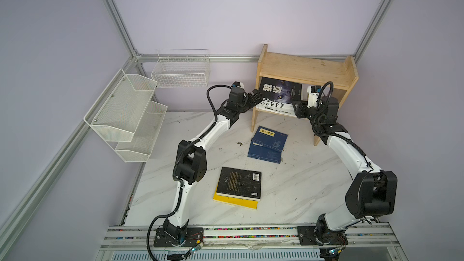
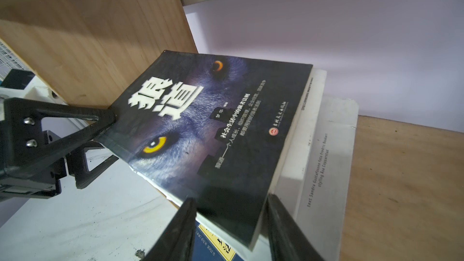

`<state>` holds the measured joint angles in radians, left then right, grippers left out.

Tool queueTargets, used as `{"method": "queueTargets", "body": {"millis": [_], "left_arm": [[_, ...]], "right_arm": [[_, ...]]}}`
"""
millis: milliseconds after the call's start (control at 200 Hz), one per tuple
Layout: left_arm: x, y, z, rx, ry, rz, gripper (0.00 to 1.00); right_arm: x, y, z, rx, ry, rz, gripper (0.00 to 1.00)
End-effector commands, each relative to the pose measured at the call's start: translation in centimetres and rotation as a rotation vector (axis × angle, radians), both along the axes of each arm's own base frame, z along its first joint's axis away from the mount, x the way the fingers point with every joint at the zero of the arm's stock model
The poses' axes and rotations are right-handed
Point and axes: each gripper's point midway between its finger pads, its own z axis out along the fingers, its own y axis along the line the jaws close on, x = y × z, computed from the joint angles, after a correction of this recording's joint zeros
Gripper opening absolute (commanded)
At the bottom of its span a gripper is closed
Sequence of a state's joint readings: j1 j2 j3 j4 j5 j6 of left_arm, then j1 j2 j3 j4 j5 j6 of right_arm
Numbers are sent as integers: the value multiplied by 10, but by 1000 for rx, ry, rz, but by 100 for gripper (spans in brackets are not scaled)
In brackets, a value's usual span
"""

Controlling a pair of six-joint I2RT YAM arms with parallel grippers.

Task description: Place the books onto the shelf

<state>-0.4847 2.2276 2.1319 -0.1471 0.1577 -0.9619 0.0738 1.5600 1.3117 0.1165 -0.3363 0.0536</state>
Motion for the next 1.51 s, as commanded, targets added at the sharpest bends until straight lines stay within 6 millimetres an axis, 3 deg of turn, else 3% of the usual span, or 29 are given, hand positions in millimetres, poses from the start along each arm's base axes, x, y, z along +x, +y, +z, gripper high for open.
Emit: {"method": "queueTargets", "body": {"millis": [0,100,165,420,680,1075,1335,1500], "left_arm": [[16,18,20,-33,-24,64,100],[17,18,21,-41,-25,67,100],[17,19,22,-45,-28,67,100],[17,20,23,-49,-26,67,100],[17,19,23,-57,-23,63,100],[12,23,26,-56,-26,63,100],[10,28,25,-60,-21,70,100],[9,31,27,-67,-25,70,100]], "right_arm": [[-2,23,-18,-13,53,77,43],[-2,24,-21,-15,61,78,41],[-3,22,-18,-21,52,66,50],[-20,-5,15,-50,-68,-77,61],[-13,-7,-10,-89,-8,-83,63],[5,-8,-10,-66,-28,-109,60],[-2,-2,0,-24,-39,-76,54],[-15,-19,11,-17,-78,-157,68]]}}
